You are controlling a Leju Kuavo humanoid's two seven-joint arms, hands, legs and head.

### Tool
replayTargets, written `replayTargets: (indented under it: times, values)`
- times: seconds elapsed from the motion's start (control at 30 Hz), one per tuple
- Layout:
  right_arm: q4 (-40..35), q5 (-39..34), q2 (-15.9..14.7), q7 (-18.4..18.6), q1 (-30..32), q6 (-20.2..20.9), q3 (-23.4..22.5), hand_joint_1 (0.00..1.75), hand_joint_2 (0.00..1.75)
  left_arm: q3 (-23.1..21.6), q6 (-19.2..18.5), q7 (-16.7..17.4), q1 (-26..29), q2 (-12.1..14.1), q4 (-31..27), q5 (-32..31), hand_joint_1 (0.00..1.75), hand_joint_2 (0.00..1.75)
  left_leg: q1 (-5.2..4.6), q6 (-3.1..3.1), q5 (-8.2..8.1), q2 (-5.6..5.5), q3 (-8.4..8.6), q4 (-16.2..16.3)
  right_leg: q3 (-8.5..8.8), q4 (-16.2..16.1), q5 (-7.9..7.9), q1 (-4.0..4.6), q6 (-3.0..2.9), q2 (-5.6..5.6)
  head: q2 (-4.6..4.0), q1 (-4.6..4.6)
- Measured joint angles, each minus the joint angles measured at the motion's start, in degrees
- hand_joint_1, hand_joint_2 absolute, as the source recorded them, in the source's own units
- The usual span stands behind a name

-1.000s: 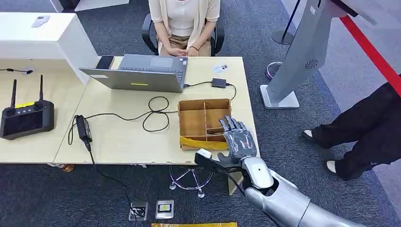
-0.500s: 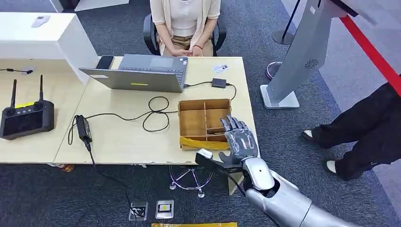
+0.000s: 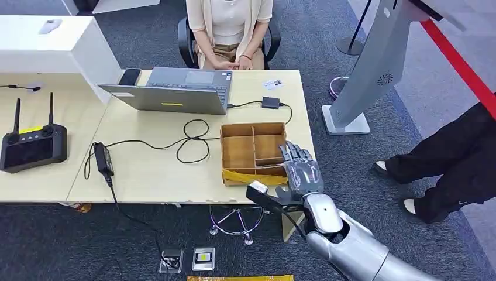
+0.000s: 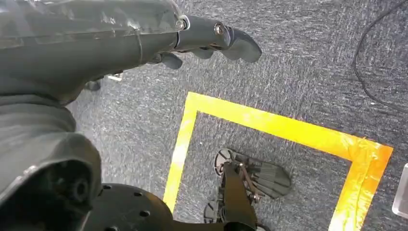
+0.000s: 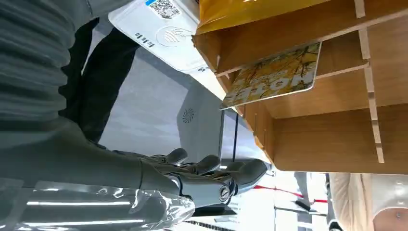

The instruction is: Pass the card to the sensor for recognition and then transmit it.

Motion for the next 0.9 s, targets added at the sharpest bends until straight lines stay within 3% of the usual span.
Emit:
replayTargets:
  times: [0.9]
  values:
    - [0.0,3.19,0.0,1.29,-0.03,2.84,-1.99,0.0,1.75,-3.08,-1.4,2.56,-2.72,-0.79,-0.35,-3.61,0.0,0.0,0.0,0.0,0.0,-0.01,-0.01,0.0,0.02,0.0,0.0,0.0,0.0,-0.01,0.0,0.02]
